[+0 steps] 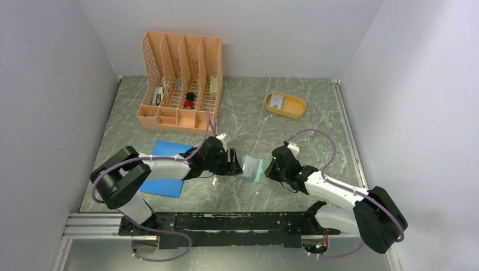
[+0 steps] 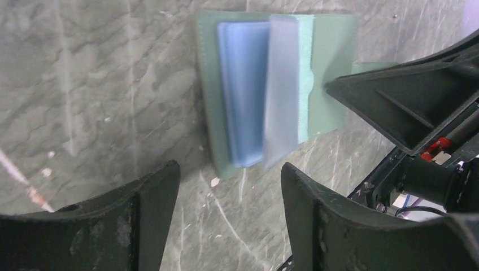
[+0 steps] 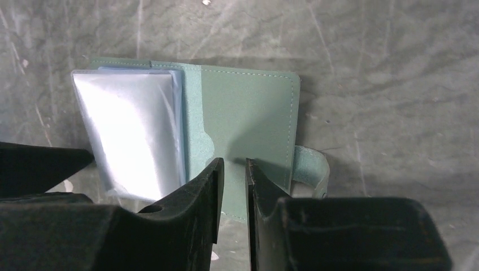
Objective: Put the credit cards into the card holder
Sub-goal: Open the card holder at the center of the board.
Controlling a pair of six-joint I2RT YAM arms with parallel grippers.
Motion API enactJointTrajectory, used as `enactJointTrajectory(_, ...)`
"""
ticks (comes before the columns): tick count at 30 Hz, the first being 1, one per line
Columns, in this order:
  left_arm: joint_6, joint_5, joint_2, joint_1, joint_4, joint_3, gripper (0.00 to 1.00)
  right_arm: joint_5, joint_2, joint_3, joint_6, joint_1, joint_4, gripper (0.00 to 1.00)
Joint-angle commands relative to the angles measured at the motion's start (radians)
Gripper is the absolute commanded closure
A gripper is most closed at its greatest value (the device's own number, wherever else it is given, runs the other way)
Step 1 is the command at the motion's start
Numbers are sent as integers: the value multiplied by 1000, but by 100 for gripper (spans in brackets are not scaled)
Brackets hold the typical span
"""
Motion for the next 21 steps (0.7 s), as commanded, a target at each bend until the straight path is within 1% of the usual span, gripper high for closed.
enactJointTrajectory(1, -3, 57, 63, 2, 58, 24, 30, -36, 64, -62, -2, -12, 2, 76)
enactJointTrajectory(9, -63, 140, 150, 2, 183, 20, 38, -58, 80, -63, -13, -27, 11, 77)
enactJointTrajectory(11, -81, 167, 165, 3, 232, 12, 42, -61, 76, -65, -14, -31, 13, 77)
enactJointTrajectory(15, -113, 204, 160, 3, 325, -18, 56, -67, 73, -67, -18, -33, 17, 77)
enactJointTrajectory(19, -133, 227, 140, 3, 393, -44, 65, -69, 71, -67, -20, -37, 22, 77)
enactJointTrajectory(21, -148, 244, 137, 3, 438, -55, 67, -72, 71, -67, -23, -37, 26, 77)
